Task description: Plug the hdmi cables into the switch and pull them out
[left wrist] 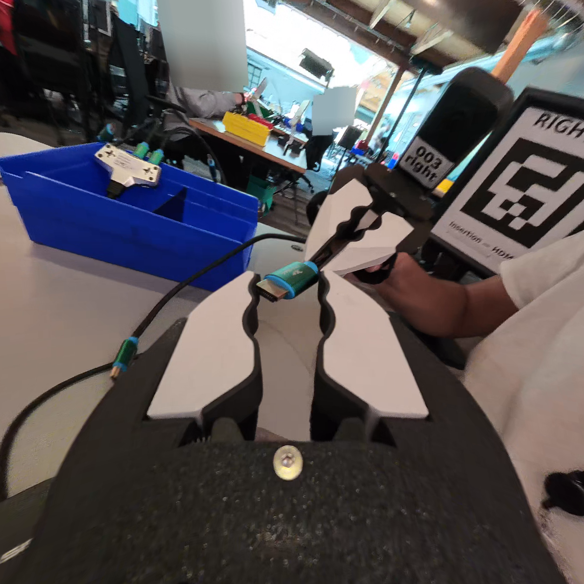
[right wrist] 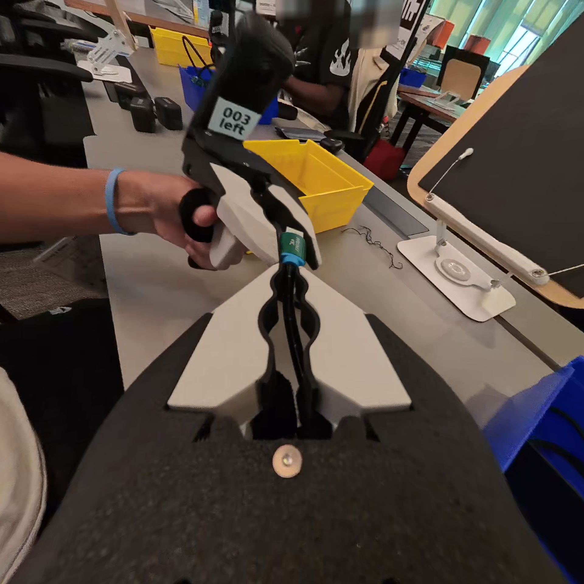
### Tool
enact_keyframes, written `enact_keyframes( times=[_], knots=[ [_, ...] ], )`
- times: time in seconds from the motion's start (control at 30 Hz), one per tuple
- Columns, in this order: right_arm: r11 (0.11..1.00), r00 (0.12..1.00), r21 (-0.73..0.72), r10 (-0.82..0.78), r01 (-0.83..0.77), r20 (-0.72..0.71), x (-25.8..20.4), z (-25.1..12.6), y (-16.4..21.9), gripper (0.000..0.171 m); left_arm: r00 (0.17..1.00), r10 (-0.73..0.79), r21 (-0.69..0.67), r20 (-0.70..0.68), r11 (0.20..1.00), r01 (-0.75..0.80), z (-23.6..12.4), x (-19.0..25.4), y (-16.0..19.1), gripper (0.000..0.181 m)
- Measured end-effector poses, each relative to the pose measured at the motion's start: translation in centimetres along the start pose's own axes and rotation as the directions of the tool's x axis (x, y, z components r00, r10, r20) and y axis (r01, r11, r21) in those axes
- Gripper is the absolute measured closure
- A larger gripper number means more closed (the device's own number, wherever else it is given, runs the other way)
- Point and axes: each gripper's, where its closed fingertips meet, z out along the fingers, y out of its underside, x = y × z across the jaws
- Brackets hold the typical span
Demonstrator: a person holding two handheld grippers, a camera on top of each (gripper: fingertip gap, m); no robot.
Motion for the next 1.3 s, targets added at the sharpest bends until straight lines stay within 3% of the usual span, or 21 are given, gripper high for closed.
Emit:
enact_keyframes(
  times=[0.3, 0.43, 0.53, 0.67, 0.7, 0.77, 0.9, 0.97, 1.17, 1.23, 1.3],
  knots=[
    [0.975, 0.965, 0.008, 0.218, -0.222, 0.148, -0.2, 0.5, 1.6, 0.165, 0.994, -0.091, 0.073, -0.054, 0.993, 0.095, -0.2, -0.8, 1.0, 0.153],
    [0.941, 0.939, 0.093, 0.309, -0.325, 0.154, 1.2, -0.4, 0.8, 0.144, 0.974, -0.213, 0.174, -0.075, 0.959, 0.223, -1.6, -2.5, 0.3, 0.153],
    [0.925, 0.891, 0.158, 0.269, -0.345, 0.366, -1.5, -2.0, -1.5, 0.145, 0.966, -0.246, 0.225, -0.074, 0.94, 0.257, -2.3, -3.3, 0.2, 0.153],
    [0.936, 0.77, 0.076, 0.235, -0.343, 0.593, -7.5, -1.3, -0.8, 0.143, 0.964, -0.253, 0.247, -0.075, 0.932, 0.264, -2.2, -3.5, 0.3, 0.154],
    [0.939, 0.795, 0.04, 0.267, -0.343, 0.545, -7.5, 0.3, 0.5, 0.139, 0.965, -0.25, 0.254, -0.075, 0.932, 0.26, -2.2, -3.5, 0.2, 0.154],
    [0.916, 0.874, 0.024, 0.374, -0.401, 0.309, -4.1, 3.6, 3.4, 0.14, 0.967, -0.242, 0.258, -0.075, 0.932, 0.253, -2.1, -3.3, 0.2, 0.154],
    [0.799, 0.845, 0.282, 0.522, -0.531, 0.112, 1.4, 3.1, 3.9, 0.14, 0.969, -0.236, 0.282, -0.07, 0.927, 0.246, -2.4, -3.3, 0.2, 0.154],
    [0.784, 0.851, 0.337, 0.506, -0.521, 0.139, 1.6, 2.3, 2.7, 0.14, 0.97, -0.23, 0.272, -0.078, 0.931, 0.243, -2.2, -3.1, 0.5, 0.154],
    [0.799, 0.849, 0.288, 0.496, -0.528, 0.182, 0.0, 3.0, 2.6, 0.141, 0.979, -0.182, 0.223, -0.095, 0.954, 0.199, -0.4, -1.9, 1.9, 0.154],
    [0.798, 0.846, 0.281, 0.49, -0.533, 0.212, -0.3, 2.8, 2.5, 0.152, 0.982, -0.164, 0.209, -0.092, 0.961, 0.18, -0.5, -1.8, 2.1, 0.154],
    [0.795, 0.839, 0.273, 0.494, -0.542, 0.228, -0.3, 2.7, 2.6, 0.152, 0.985, -0.151, 0.216, -0.087, 0.962, 0.166, -0.6, -1.8, 2.1, 0.154]
  ],
)
